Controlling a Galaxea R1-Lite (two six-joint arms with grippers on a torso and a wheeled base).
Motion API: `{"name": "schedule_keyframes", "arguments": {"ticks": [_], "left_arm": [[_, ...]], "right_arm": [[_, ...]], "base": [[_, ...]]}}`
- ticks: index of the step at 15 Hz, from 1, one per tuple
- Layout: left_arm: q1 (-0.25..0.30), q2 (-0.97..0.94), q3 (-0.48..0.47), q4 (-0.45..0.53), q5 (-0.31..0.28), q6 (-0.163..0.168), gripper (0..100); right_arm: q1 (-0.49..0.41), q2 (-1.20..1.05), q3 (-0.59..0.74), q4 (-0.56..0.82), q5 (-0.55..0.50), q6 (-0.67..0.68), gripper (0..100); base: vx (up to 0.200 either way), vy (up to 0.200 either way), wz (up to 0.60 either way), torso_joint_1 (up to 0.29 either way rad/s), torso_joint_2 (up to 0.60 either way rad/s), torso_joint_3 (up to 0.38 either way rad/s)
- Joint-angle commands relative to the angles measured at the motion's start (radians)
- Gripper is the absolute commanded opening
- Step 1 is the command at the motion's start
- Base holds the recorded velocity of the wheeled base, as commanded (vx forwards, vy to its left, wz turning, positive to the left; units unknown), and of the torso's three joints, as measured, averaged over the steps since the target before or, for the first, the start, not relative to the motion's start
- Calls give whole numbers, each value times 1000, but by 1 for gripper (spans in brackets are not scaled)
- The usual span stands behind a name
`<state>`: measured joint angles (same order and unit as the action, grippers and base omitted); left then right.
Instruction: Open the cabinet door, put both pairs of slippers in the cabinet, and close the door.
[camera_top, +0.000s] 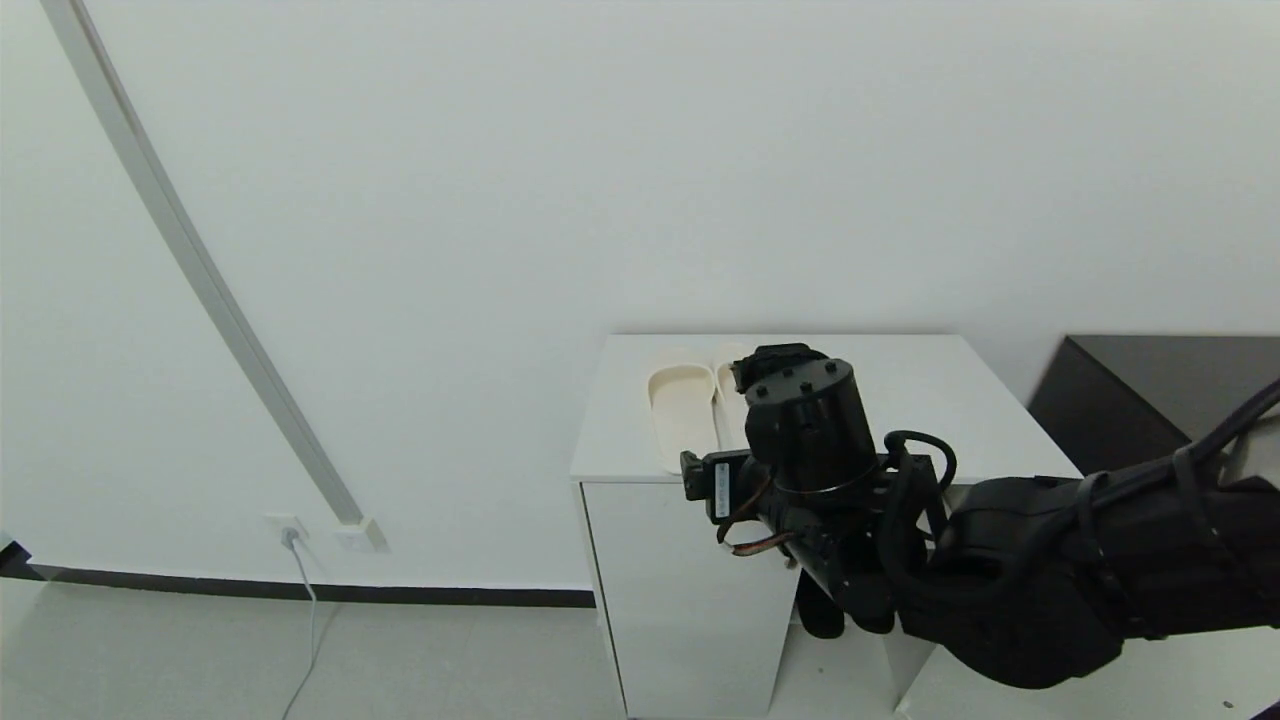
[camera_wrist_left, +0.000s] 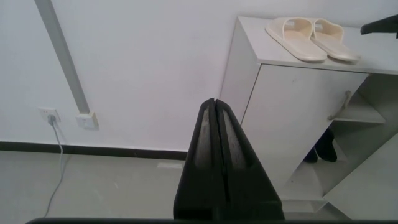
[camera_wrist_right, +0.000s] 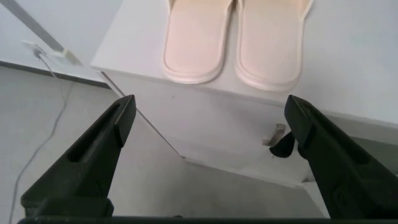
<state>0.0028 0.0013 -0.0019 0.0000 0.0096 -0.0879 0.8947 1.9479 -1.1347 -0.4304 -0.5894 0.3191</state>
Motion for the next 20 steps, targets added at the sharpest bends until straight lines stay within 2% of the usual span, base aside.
{"name": "schedule_keyframes", "arguments": {"ticks": [1,8,14,20], "left_arm": [[0,0,0,0,0,0,0],[0,0,-1,0,1,-1,0],[0,0,0,0,3,-3,0],[0,0,-1,0,4,-4,0]], "right_arm": [[1,25,12,-10,-3,-3,100],[-11,75,24,-53,-4,-5,100],[-54,209,30,-272,-3,-111,100],[-99,324,-132,-289,10,-120,100]], "base": [[200,0,0,7,2,7],[200,0,0,4,1,1],[0,0,0,0,0,0],[0,0,0,0,0,0]]}}
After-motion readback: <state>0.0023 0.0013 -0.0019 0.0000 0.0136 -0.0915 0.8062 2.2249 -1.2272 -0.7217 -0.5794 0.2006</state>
